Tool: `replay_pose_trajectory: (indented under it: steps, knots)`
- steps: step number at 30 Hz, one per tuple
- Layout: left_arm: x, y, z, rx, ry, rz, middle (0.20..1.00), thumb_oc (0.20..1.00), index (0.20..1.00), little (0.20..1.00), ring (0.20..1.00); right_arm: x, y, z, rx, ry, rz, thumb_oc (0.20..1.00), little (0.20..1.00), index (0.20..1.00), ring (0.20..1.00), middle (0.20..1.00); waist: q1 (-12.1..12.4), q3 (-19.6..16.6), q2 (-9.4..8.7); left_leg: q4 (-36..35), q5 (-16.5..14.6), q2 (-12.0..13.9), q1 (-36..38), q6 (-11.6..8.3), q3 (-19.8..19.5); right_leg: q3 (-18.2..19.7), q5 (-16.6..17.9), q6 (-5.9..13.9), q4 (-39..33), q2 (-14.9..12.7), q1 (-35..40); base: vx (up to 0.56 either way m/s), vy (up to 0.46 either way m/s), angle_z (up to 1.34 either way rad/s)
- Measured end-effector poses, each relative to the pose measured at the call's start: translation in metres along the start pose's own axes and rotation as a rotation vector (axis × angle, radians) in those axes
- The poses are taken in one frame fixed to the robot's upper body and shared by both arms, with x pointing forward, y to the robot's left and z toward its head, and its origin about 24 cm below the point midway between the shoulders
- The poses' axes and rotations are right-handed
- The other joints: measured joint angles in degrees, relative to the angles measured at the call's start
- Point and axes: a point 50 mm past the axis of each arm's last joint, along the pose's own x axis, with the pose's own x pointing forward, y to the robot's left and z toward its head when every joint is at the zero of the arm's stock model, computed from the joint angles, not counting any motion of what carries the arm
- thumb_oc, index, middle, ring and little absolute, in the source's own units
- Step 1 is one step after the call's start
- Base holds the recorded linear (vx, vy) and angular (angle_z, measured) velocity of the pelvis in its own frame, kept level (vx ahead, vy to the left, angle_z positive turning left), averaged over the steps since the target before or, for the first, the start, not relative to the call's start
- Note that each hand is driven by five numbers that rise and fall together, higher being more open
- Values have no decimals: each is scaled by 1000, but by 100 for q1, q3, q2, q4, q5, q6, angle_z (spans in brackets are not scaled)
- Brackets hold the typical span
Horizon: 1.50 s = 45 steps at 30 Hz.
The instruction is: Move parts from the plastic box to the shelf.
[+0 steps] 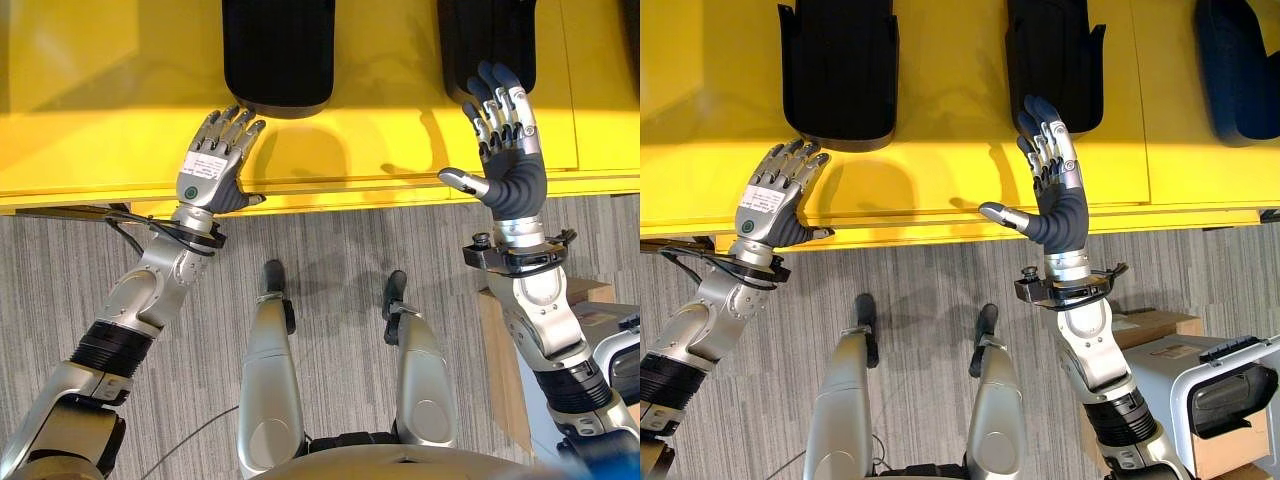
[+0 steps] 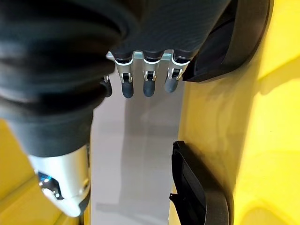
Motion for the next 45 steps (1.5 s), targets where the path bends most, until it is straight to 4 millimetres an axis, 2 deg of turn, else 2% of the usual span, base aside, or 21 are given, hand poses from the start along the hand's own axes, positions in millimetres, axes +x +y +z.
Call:
replay_pose_trajectory:
  steps: [35, 45]
  knots:
    - [16, -1, 17, -11, -82, -1, 1000, 1000, 1000, 1000, 1000, 0, 1, 0, 0, 2, 6, 1000, 1000, 1000, 1000, 1000, -28, -21, -33, 94, -13, -9, -143, 35, 49, 131, 82, 90, -39, 0, -140, 0, 0, 0]
    - [15, -2, 19, -22, -86, 0, 1000, 1000, 1000, 1000, 1000, -1, 1, -2, -1, 12, 14, 1000, 1000, 1000, 1000, 1000, -75, -22, -34, 93, -17, -8, -146, 42, 52, 140, 114, 48, -43, 1, -144, 0, 0, 0]
